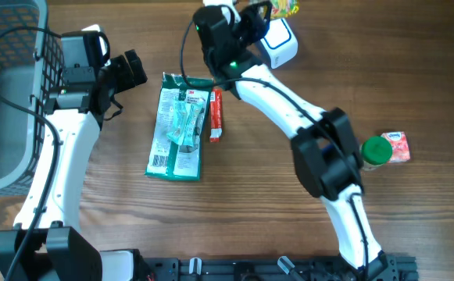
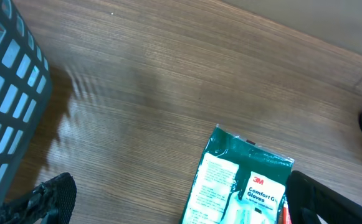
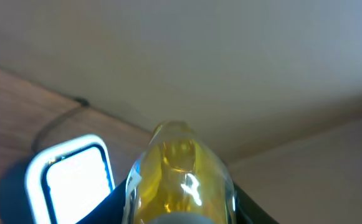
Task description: Scan the item barcode
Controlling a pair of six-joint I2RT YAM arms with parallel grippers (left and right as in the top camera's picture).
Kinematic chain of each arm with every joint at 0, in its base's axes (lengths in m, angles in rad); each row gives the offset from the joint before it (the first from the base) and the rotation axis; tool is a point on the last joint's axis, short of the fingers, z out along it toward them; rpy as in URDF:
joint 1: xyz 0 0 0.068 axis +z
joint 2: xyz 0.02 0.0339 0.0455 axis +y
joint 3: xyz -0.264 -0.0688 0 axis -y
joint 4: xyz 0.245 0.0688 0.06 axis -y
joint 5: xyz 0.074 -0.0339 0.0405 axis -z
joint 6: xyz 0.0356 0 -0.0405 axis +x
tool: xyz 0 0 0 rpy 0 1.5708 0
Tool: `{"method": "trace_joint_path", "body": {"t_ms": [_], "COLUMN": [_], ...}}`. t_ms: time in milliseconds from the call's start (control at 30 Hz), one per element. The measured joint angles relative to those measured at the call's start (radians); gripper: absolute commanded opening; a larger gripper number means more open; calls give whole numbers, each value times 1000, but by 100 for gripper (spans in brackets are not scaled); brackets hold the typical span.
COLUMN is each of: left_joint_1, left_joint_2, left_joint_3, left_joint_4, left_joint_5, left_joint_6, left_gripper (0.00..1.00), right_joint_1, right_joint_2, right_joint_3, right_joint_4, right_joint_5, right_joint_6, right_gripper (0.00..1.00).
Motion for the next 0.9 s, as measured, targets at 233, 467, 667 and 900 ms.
{"method": "trace_joint_path", "body": {"t_ms": [233,467,667,900], "left_joint_1": [0,0,0,0], "left_joint_2": [0,0,0,0], "left_joint_3": [0,0,0,0], "left_joint_4": [0,0,0,0], "left_joint_5": [0,0,0,0], "left_joint_6": [0,0,0,0], "left_gripper": [100,100,100,100], "right_joint_1": [-6,-6,-4,14], "right_joint_2": [60,60,61,-72], "right_joint_3": [0,0,0,-2], "right_joint_4": [51,51,51,-30], "right_joint_5": [58,58,88,84], "right_joint_6": [-143,-143,-175,-159], "right_gripper": [26,25,25,28]}}
